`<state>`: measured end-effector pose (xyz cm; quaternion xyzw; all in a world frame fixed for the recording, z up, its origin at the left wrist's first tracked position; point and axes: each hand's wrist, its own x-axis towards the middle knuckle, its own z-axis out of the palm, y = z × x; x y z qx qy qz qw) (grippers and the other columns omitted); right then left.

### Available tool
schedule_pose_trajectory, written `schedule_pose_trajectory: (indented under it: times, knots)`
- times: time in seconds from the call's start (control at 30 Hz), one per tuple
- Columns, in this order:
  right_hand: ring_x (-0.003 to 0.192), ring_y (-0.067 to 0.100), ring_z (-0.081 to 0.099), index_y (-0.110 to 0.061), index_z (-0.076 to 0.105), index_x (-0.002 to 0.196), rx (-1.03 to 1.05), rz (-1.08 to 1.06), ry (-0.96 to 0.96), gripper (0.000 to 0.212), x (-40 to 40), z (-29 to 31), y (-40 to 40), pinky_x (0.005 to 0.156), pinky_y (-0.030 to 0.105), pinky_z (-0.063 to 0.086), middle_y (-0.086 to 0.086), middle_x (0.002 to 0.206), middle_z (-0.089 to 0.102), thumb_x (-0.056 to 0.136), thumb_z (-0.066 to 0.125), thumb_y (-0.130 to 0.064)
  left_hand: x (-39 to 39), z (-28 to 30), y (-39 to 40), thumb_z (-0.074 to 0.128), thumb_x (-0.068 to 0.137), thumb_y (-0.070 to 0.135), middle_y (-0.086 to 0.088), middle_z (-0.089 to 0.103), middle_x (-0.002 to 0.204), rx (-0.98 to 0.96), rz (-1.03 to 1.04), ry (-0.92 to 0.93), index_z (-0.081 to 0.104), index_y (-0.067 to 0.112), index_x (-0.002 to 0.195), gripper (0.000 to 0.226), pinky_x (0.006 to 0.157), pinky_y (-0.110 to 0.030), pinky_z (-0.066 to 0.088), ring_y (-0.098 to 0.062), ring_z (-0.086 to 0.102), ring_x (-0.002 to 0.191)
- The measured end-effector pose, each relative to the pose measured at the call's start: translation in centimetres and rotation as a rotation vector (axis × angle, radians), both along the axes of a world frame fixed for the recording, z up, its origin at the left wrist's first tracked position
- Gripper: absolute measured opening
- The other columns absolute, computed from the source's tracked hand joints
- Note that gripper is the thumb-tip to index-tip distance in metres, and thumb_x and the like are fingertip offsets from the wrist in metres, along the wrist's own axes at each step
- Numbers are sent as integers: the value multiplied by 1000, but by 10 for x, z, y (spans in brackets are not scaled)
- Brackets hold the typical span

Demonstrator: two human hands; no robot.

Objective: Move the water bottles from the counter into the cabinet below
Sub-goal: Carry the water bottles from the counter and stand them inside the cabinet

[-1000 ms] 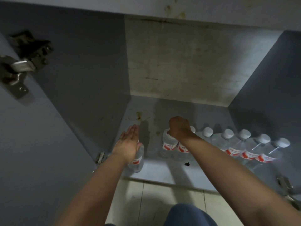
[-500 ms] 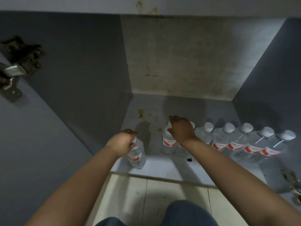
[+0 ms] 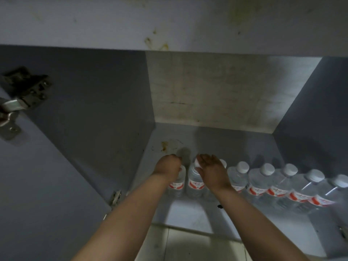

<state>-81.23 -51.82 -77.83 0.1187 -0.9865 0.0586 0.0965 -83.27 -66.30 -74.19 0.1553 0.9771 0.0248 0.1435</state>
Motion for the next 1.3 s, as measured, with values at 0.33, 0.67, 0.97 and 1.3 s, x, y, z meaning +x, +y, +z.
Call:
schedule_pose_trajectory:
  times: [0.33,0.67,0.97,1.3]
  knots:
    - [52,15,72,-7,75,63,18,12,45,34,-2,-3,1,54,22,58,8,58,74,41,64,-30,-9,-6,9,44,96,19,-18,58,126,118,-5,95,54,1,117,30,94,-34,42,-31,53,118]
    - [70,38,75,3,76,80,27,-47,79,57,-4,-10,-7,56,48,59,19,74,77,31,95,-16,1,-15,-1,40,98,31,-11,31,153,138,57,66,25,17,146,52,104,-34,39,-29,39,135]
    - [86,34,74,-13,79,82,153,-63,-118,41,55,33,-25,70,45,60,9,94,79,70,50,-40,68,23,-47,34,99,29,1,13,160,22,183,-44,26,28,146,48,119,-45,10,-23,8,148]
    - [84,25,76,-15,80,81,141,-16,-457,56,169,202,-74,69,43,61,5,90,80,72,32,-43,193,196,-92,22,101,38,5,2,161,-36,258,-385,13,29,149,50,121,-42,3,-21,-4,149]
